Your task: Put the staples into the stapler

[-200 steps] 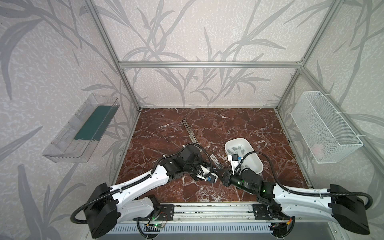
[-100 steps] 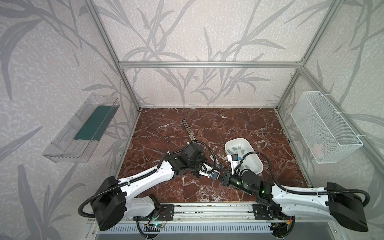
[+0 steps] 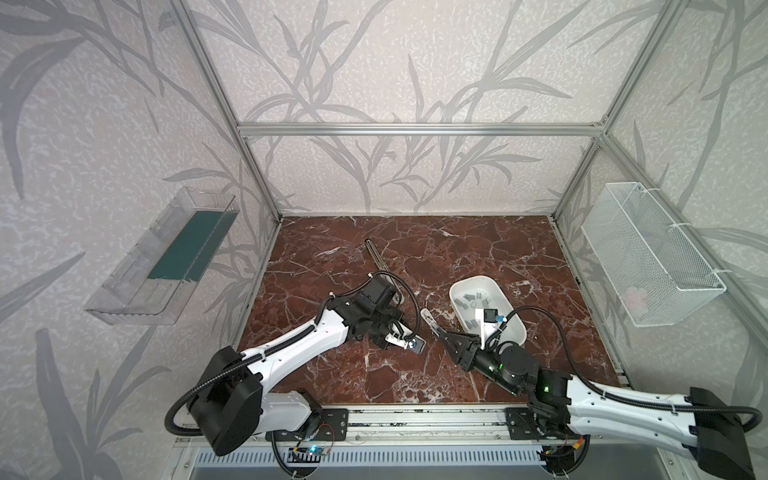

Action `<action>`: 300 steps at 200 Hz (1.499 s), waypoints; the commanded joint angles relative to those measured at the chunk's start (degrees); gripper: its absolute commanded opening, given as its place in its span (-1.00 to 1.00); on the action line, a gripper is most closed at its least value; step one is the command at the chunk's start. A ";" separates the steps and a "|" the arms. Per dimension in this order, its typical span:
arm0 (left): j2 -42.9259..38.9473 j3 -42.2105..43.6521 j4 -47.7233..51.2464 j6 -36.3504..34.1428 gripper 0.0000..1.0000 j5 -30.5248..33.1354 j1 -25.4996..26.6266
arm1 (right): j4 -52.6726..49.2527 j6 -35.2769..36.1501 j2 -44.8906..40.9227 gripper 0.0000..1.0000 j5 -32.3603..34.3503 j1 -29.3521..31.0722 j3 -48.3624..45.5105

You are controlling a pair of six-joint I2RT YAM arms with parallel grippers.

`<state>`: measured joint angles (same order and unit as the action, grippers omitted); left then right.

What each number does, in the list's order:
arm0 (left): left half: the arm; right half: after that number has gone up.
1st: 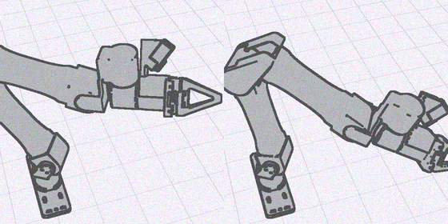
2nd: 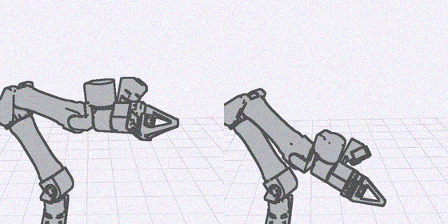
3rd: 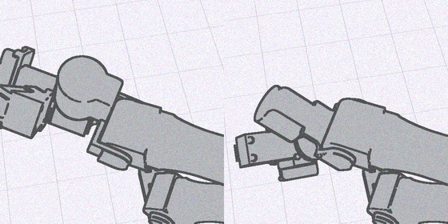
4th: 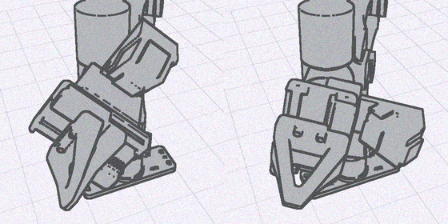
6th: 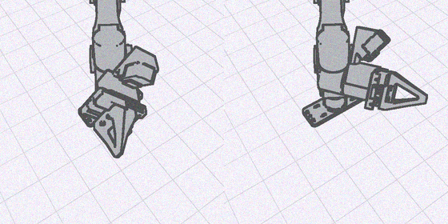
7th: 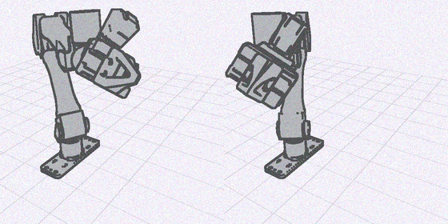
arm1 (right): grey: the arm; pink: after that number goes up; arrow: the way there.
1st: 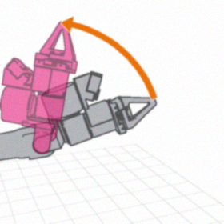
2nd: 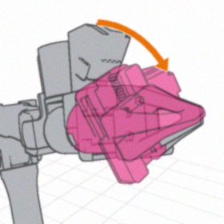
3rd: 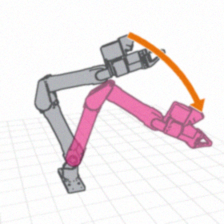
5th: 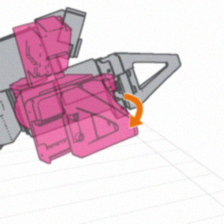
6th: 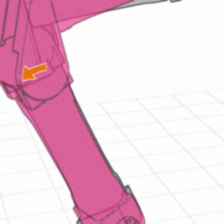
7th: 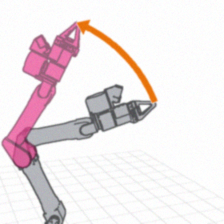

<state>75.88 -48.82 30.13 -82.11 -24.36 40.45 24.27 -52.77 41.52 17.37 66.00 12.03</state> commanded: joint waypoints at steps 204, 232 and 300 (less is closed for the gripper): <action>32.02 -17.41 21.46 -19.86 -0.96 15.25 9.92 | -15.21 9.44 -1.87 0.23 -0.04 -7.80 6.34; 33.24 -18.43 19.72 -21.22 -0.93 20.18 10.09 | -14.44 9.87 -1.88 0.25 -0.53 -9.65 6.16; 36.83 -19.49 17.45 -23.36 -0.49 22.04 8.77 | -14.94 9.55 -2.79 0.29 -5.16 -15.32 5.03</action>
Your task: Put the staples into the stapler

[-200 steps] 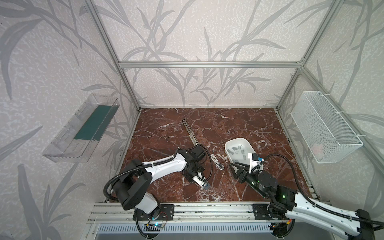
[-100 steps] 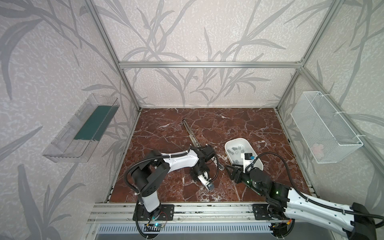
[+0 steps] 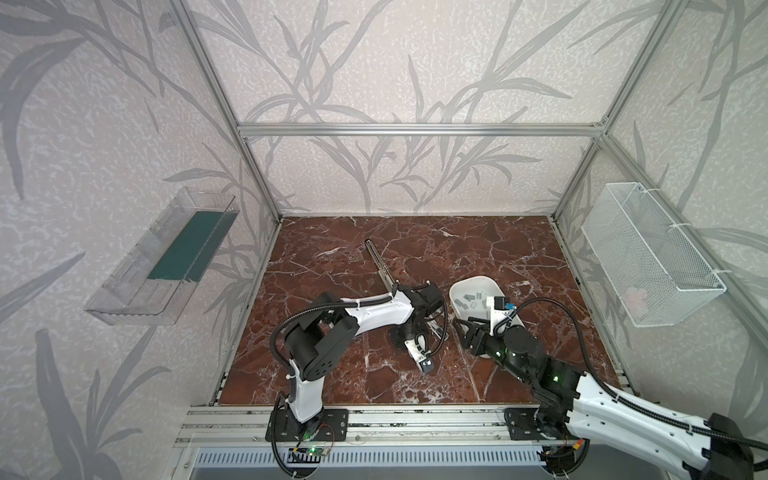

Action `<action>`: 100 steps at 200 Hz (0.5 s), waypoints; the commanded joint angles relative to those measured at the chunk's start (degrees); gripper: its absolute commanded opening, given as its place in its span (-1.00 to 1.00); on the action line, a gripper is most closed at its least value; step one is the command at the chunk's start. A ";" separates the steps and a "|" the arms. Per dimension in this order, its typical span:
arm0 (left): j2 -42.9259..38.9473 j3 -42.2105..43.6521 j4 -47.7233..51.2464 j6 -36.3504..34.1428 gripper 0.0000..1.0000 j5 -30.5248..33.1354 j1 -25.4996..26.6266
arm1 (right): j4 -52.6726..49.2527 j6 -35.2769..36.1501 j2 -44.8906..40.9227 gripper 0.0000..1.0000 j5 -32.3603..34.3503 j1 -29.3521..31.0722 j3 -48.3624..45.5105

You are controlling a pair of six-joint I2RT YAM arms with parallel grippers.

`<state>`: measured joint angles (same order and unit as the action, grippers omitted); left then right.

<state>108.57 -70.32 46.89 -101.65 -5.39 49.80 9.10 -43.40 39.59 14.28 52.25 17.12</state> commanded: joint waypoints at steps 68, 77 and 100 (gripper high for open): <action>4.19 2.91 -1.91 -4.03 -0.26 4.01 -0.58 | -1.26 -0.14 -3.63 0.29 -4.18 -3.21 -0.91; 4.08 2.91 -1.99 -4.03 -0.24 3.69 -0.57 | -1.45 -0.11 -3.95 0.29 -4.17 -3.31 -0.95; 3.38 2.87 -2.25 -3.91 -0.23 3.04 -0.55 | -1.48 -0.26 -4.34 0.28 -4.39 -3.29 -1.04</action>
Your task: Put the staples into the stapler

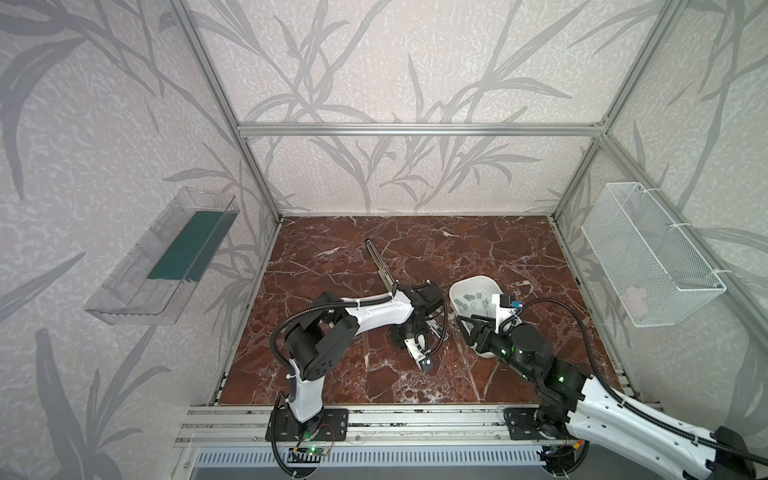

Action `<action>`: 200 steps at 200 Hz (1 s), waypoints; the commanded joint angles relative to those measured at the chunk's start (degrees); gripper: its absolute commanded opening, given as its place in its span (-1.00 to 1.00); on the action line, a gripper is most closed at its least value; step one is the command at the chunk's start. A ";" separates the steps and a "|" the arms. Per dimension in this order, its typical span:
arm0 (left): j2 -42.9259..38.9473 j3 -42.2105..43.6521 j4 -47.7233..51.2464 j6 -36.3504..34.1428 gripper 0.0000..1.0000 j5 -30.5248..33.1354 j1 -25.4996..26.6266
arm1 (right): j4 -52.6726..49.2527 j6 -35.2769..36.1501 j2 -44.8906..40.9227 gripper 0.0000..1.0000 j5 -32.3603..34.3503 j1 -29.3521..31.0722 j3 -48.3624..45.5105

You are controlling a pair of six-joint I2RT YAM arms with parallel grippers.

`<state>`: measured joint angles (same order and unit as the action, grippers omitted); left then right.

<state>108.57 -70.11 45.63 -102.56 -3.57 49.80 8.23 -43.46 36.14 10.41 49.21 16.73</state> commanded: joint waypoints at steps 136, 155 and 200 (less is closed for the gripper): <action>-27.39 12.71 -29.73 18.44 0.24 -14.62 -3.86 | -15.76 14.25 8.86 0.31 1.60 -12.05 13.95; -30.02 13.26 -29.57 20.18 0.27 -14.16 -4.24 | -14.48 13.93 13.26 0.21 -2.92 -15.38 14.18; -28.44 5.42 -28.07 36.08 0.28 -8.61 -4.53 | -16.52 12.59 21.82 -0.01 -1.87 -16.13 15.68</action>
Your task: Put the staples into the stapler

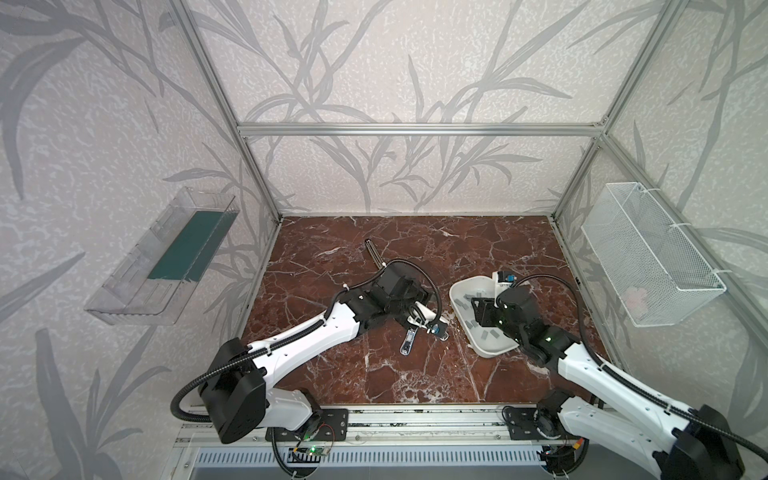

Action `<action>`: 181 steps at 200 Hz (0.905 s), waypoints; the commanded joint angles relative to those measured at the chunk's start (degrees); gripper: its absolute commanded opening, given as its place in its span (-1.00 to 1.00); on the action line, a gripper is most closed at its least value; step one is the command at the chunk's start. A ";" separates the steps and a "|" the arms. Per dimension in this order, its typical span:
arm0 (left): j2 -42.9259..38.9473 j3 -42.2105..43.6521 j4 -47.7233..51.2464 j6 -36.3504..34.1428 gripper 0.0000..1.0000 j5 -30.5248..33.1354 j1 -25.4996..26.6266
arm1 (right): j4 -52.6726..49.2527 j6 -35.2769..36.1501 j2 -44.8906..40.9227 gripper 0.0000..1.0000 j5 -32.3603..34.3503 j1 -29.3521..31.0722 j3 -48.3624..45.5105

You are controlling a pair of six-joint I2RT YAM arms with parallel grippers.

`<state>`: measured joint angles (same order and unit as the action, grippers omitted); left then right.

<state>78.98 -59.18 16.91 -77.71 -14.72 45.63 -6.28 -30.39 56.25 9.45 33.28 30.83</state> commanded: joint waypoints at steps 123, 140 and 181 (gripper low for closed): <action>-22.54 28.35 -26.89 95.25 0.98 25.21 1.31 | -5.91 -5.05 2.61 -0.24 -0.60 1.34 -3.26; -21.59 30.94 -27.67 103.17 0.98 30.89 1.29 | -7.24 -5.64 1.95 -0.26 0.86 1.98 -3.91; -18.54 30.61 -20.49 115.53 0.98 36.01 1.22 | -12.54 -9.36 1.82 -0.35 4.58 2.52 -3.75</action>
<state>59.77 -28.75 -6.90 24.14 15.99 47.00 -14.55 -36.95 58.78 11.00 35.20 27.62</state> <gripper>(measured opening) 0.991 0.335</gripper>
